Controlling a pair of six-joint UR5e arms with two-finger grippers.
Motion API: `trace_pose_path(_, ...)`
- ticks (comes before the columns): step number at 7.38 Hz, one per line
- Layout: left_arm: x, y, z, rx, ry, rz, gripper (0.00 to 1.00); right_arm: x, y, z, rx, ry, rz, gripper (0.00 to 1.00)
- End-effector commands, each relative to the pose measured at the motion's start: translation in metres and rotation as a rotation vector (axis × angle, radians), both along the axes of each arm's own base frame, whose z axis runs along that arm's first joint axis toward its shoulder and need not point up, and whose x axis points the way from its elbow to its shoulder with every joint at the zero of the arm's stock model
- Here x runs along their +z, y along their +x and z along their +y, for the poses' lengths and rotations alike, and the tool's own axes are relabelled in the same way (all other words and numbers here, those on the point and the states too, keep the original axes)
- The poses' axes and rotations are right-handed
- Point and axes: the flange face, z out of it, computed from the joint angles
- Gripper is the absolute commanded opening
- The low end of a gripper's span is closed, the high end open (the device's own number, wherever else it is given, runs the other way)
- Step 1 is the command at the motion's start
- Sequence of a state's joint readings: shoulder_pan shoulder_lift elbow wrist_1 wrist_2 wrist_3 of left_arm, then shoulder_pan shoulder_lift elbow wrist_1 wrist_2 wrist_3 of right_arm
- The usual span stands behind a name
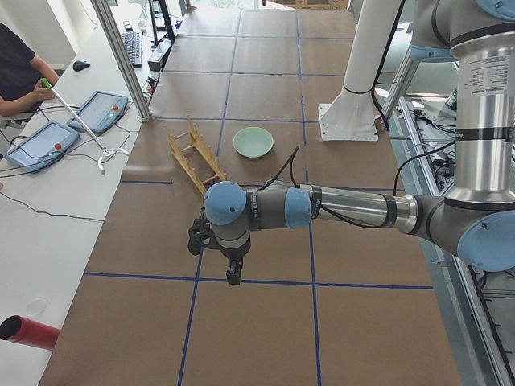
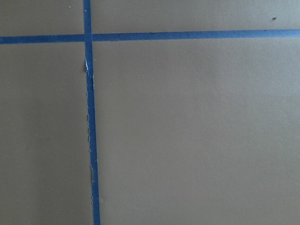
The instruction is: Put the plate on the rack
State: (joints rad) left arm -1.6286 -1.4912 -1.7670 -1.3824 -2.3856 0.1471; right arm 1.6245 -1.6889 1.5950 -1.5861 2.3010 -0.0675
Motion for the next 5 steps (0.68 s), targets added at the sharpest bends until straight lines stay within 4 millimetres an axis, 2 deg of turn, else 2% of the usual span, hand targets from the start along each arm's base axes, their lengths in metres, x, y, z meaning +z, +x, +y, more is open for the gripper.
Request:
trace_pose_path(1,-0.012,-0.001,-0.004,0.0,0.033,-0.008,1.0,0.001,0.0,0.0,0.0,-0.001,0.0,1.0)
trace_pose_path(2,-0.005,-0.002,0.005,-0.009,0.011,-0.001,1.0,0.0,0.0,0.0,0.0,0.0,0.0,1.0)
trace_pose_path(3,0.017,-0.001,0.029,-0.008,-0.03,0.006,1.0,0.0,0.0,0.0,0.0,0.0,0.0,1.0)
trace_pose_path(4,0.01,0.011,0.012,0.017,0.054,0.003,1.0,0.001,0.0,0.0,0.0,-0.001,0.0,1.0)
trace_pose_path(5,-0.006,0.015,0.004,0.02,0.164,0.01,1.0,0.001,0.0,0.0,0.0,-0.001,0.0,1.0)
